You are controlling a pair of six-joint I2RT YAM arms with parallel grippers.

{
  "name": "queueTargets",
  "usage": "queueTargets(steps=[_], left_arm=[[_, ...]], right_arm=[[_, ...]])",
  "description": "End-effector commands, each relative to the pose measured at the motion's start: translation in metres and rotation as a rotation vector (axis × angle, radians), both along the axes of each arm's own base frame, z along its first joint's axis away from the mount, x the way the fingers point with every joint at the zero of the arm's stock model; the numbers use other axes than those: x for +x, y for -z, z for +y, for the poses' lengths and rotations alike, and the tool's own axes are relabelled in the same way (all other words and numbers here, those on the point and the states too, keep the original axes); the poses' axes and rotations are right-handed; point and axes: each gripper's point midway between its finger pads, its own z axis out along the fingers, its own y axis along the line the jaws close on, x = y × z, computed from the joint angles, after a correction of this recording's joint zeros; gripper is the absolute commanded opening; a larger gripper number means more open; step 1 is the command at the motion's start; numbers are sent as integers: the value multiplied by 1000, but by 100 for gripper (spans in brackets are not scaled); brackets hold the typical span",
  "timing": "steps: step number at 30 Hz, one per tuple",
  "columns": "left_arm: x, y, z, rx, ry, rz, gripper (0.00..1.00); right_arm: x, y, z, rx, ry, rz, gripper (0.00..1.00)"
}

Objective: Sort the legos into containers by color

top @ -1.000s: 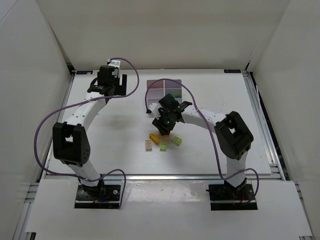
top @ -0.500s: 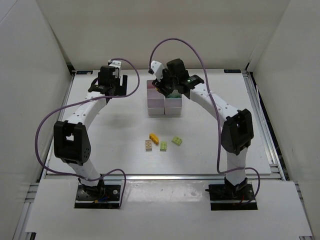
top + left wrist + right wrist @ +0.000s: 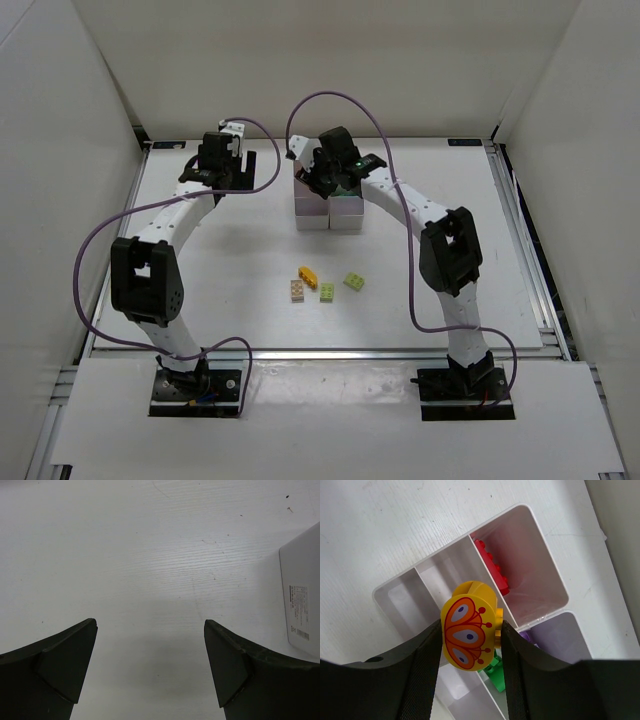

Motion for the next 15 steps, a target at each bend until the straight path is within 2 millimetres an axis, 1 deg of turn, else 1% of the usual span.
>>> queueTargets(steps=[1, 8, 15], left_arm=[[10, -23, 2, -2, -8, -62, 99], [10, -22, 2, -6, -8, -62, 99], [10, -22, 3, 3, -10, -60, 99]], right_arm=[[16, -38, 10, 43, -13, -118, 13], [23, -31, 11, 20, -13, -144, 15], [26, -27, 12, 13, -6, -143, 20]])
